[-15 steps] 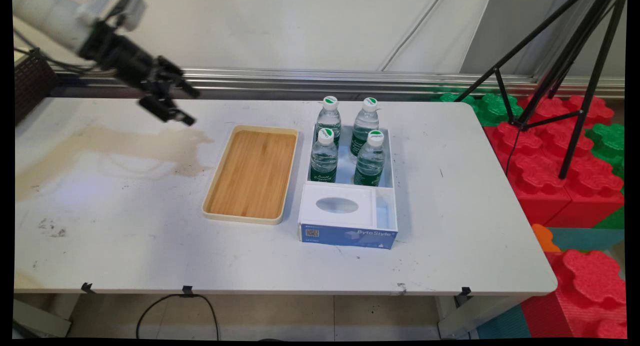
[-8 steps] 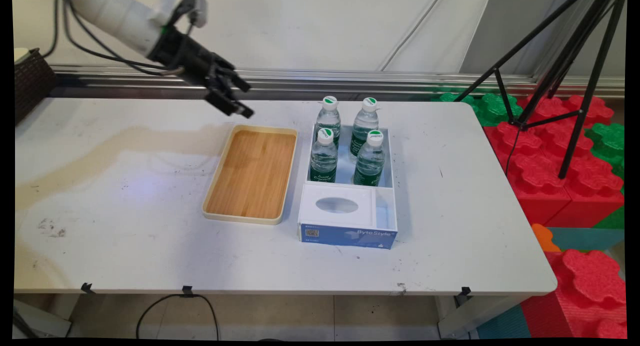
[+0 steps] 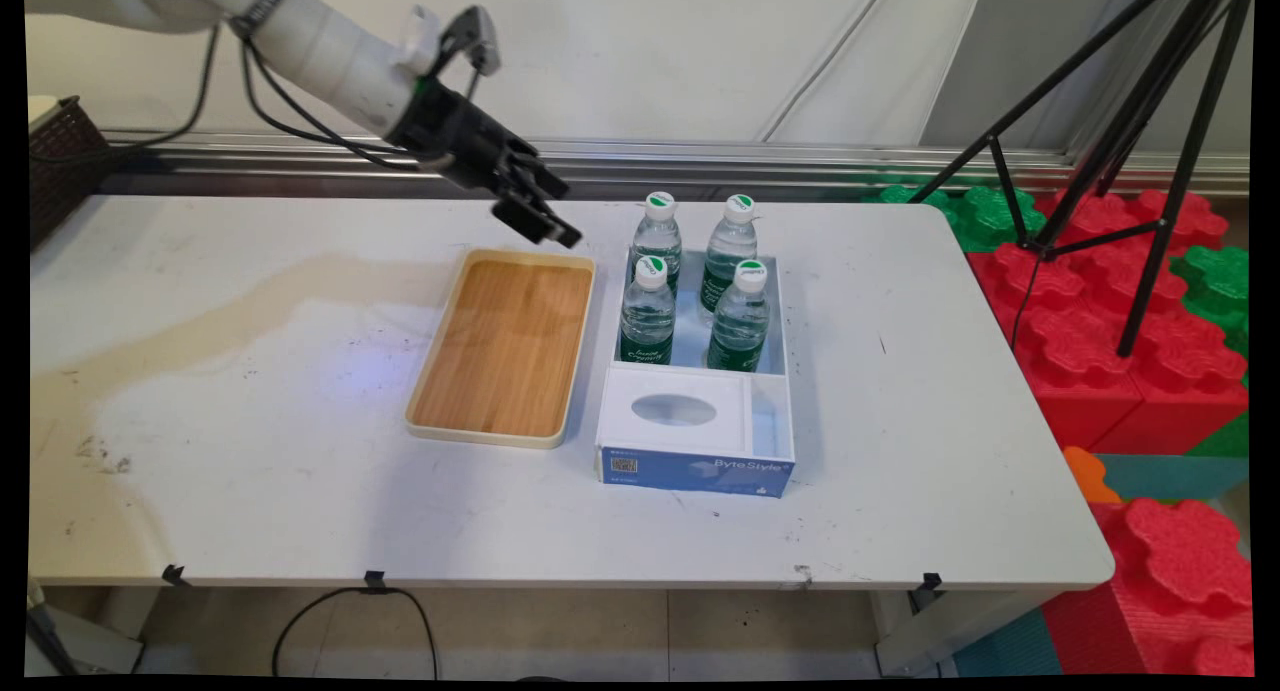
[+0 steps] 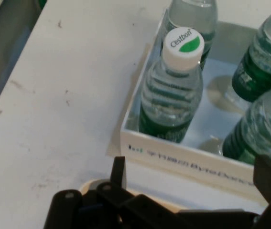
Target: Pick up the green bottle from the white box
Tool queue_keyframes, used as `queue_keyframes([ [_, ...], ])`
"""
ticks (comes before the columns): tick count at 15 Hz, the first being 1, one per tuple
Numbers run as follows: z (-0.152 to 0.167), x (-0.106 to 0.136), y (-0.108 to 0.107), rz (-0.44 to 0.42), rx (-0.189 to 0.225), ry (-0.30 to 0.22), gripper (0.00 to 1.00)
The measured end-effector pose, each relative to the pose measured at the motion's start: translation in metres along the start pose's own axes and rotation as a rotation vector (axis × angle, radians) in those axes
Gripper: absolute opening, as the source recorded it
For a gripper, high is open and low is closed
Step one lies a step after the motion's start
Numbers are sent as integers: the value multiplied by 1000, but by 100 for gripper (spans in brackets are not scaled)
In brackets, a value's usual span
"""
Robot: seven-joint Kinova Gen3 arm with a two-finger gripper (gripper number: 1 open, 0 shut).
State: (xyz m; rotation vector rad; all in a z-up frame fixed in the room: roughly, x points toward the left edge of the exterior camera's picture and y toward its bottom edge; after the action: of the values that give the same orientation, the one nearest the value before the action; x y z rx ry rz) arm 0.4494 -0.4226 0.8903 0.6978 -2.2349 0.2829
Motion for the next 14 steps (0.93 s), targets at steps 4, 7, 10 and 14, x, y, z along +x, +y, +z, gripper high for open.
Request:
queue_keyframes([
  [4, 30, 3, 0, -15, -8, 12, 100],
  [7, 48, 5, 0, -23, -8, 20, 100],
  [10, 65, 7, 0, -35, -9, 28, 100],
  [14, 85, 9, -1, -49, -9, 41, 100],
])
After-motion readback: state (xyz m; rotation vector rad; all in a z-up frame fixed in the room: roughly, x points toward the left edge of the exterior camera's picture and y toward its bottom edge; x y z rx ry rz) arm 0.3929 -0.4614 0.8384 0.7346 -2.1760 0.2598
